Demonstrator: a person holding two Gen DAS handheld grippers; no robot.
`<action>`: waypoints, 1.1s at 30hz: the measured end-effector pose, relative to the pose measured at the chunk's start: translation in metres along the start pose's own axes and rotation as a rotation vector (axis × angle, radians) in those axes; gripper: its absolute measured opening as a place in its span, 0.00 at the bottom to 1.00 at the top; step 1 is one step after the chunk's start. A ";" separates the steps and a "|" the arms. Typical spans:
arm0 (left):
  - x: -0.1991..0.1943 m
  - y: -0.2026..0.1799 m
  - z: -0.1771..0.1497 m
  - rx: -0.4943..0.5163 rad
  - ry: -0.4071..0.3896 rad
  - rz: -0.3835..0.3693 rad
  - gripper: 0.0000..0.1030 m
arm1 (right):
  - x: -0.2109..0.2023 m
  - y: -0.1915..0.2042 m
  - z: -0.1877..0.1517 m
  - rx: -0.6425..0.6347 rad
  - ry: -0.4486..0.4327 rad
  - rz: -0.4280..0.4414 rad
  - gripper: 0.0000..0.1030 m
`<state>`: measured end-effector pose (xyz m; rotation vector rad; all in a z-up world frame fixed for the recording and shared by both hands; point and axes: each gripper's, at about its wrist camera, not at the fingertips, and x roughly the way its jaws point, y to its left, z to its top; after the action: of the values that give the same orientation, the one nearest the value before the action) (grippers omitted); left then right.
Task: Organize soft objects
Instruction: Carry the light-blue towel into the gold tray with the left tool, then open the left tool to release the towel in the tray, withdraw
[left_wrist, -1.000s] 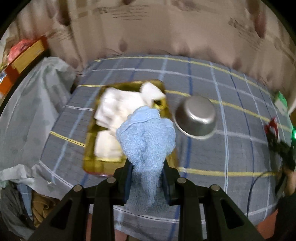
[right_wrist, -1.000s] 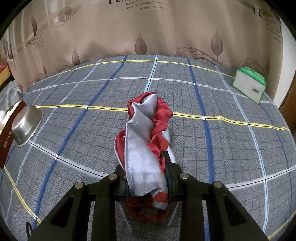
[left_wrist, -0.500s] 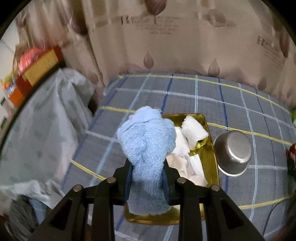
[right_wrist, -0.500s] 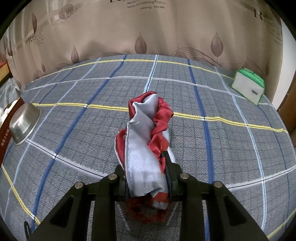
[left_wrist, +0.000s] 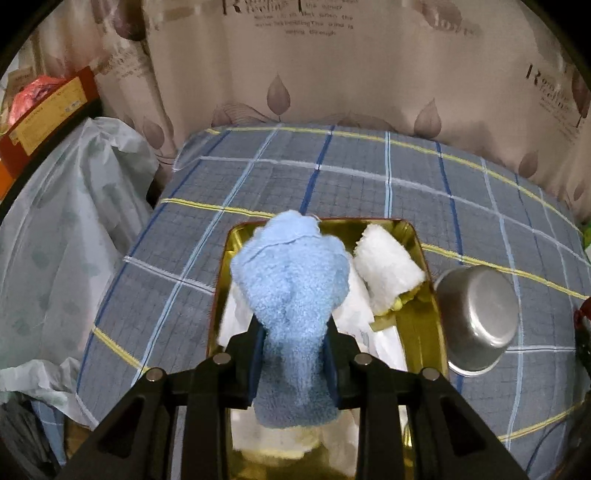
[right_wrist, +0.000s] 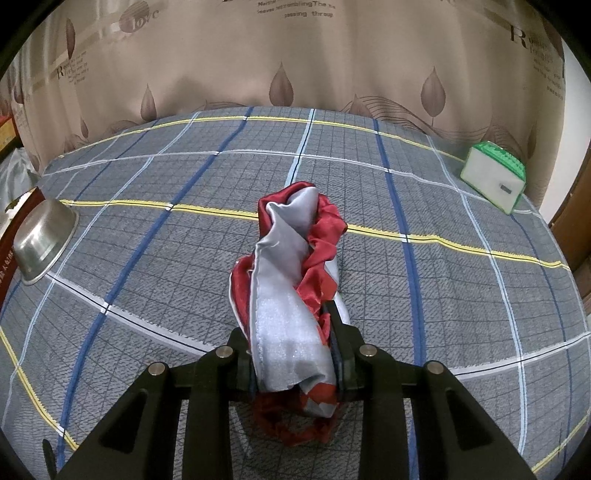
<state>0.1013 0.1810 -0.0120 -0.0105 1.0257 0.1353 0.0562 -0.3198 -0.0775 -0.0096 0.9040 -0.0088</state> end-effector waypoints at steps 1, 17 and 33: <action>0.006 0.001 0.002 -0.005 0.013 -0.004 0.29 | 0.000 0.000 0.000 0.000 0.000 0.000 0.27; -0.005 0.002 0.005 0.019 0.037 -0.046 0.45 | 0.000 0.005 0.002 -0.023 0.003 -0.029 0.27; -0.062 0.018 -0.048 -0.012 -0.090 0.066 0.45 | -0.001 0.002 0.002 -0.015 0.001 -0.028 0.28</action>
<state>0.0267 0.1893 0.0168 0.0185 0.9361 0.2002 0.0577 -0.3174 -0.0755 -0.0363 0.9049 -0.0284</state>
